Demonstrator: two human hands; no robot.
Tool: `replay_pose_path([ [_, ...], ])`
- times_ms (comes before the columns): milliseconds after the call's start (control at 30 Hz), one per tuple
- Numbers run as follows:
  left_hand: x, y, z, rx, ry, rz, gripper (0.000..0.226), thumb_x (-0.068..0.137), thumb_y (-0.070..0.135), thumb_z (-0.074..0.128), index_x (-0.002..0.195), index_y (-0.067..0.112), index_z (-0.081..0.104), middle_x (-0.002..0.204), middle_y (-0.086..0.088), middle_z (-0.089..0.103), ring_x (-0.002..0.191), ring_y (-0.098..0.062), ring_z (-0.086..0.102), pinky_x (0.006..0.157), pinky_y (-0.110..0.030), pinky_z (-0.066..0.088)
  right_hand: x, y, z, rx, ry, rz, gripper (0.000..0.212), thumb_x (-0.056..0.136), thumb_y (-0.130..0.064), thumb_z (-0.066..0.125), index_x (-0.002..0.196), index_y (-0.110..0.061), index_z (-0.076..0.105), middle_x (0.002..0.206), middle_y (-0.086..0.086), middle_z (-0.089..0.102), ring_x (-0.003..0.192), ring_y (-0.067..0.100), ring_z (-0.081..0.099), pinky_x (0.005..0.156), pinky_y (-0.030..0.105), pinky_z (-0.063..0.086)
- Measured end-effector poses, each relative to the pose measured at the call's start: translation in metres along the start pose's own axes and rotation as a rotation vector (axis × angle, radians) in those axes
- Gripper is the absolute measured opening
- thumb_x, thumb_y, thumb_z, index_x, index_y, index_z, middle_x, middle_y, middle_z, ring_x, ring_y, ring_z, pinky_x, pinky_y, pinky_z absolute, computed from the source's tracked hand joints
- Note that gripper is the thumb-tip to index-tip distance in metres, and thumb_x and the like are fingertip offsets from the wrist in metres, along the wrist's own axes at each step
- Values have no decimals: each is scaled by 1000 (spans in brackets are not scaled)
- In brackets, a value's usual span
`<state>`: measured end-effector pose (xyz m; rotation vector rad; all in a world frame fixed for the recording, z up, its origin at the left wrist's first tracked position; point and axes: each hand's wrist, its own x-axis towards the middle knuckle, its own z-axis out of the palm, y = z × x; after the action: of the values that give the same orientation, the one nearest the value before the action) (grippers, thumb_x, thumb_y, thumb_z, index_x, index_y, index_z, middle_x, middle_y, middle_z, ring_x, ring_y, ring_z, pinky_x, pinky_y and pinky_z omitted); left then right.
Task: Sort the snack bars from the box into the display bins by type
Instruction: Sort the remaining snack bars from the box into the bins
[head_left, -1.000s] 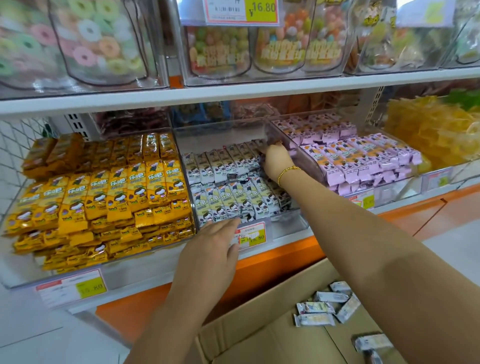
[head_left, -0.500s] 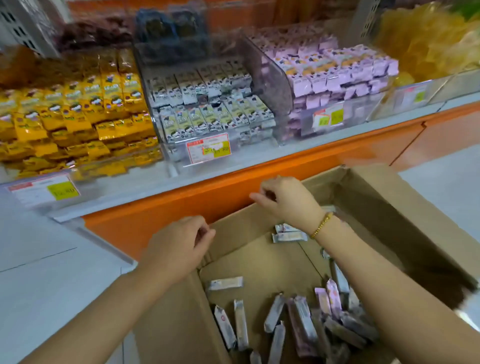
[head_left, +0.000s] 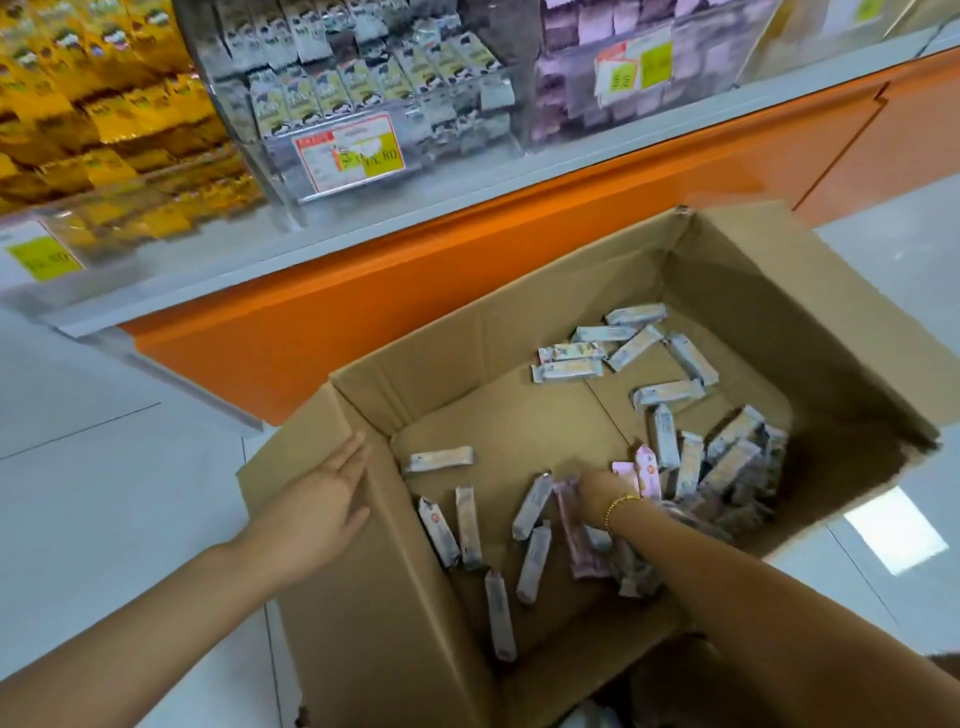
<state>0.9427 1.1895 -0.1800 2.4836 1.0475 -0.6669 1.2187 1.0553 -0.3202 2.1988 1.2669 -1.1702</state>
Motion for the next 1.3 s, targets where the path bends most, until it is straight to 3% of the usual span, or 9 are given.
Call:
replay_pose_path([
  [133, 3, 2, -6, 17, -17, -15, 67, 100, 35, 38, 152, 13, 2, 159, 3, -12, 138, -7, 32, 103, -17, 32, 13, -22, -2, 178, 36, 26, 39, 101, -28, 39, 120, -1, 59, 111, 15, 63, 113, 28, 59, 87, 30, 46],
  [300, 10, 5, -14, 30, -39, -43, 62, 100, 33, 38, 152, 12, 12, 160, 2, -4, 139, -8, 30, 104, -17, 29, 28, -53, 9, 569, -15, 127, 46, 91, -32, 60, 127, -4, 56, 129, 15, 57, 120, 30, 53, 95, 31, 43],
  [567, 16, 9, -23, 1, -102, -76, 41, 99, 29, 42, 132, 7, 52, 160, 1, 7, 124, -15, 50, 100, -28, 42, 28, -91, 12, 549, -6, 93, 45, 97, -32, 48, 135, -9, 48, 129, 15, 57, 120, 29, 54, 96, 34, 44],
  [633, 13, 10, -26, -18, -105, -81, 42, 99, 30, 44, 134, 8, 51, 160, 1, 9, 125, -17, 50, 100, -31, 42, 31, -89, 13, 727, -58, 53, 53, 94, -32, 56, 139, -9, 41, 134, 17, 52, 121, 29, 52, 98, 36, 44],
  [700, 11, 12, -30, -77, -73, -90, 47, 98, 30, 46, 141, 10, 42, 158, 0, 19, 126, -18, 48, 102, -31, 40, 25, -95, -6, 937, -162, 95, 38, 91, -32, 61, 120, -7, 55, 110, 14, 64, 93, 23, 60, 87, 36, 50],
  [800, 9, 19, -40, -275, 31, -105, 50, 95, 29, 53, 143, 19, 40, 145, 0, 44, 124, -16, 50, 99, -25, 41, 10, -104, -49, 1020, -123, -77, 19, 90, -30, 64, 96, -12, 60, 69, 1, 65, 63, 10, 62, 71, 30, 54],
  [900, 9, 27, -52, -527, 110, -109, 62, 91, 26, 61, 146, 23, 33, 144, 1, 45, 122, -13, 52, 96, -25, 43, -25, -116, -106, 1092, -96, -346, 31, 89, -29, 65, 110, -7, 62, 102, 14, 70, 97, 24, 67, 94, 39, 52],
  [1067, 6, 33, -77, -773, 347, 49, 54, 89, 24, 63, 136, 36, 39, 134, 8, 54, 117, -8, 54, 99, -29, 45, -104, -113, -155, 1315, -7, -704, 31, 94, -18, 55, 117, 3, 60, 103, 11, 69, 95, 20, 66, 85, 29, 54],
  [1300, -27, 40, -98, -1070, 386, 226, 36, 84, 13, 67, 109, 36, 57, 95, 23, 66, 89, 10, 63, 72, -9, 49, -146, -105, -162, 1307, -60, -866, 60, 86, -32, 63, 125, 11, 49, 116, 24, 63, 98, 26, 65, 87, 34, 55],
])
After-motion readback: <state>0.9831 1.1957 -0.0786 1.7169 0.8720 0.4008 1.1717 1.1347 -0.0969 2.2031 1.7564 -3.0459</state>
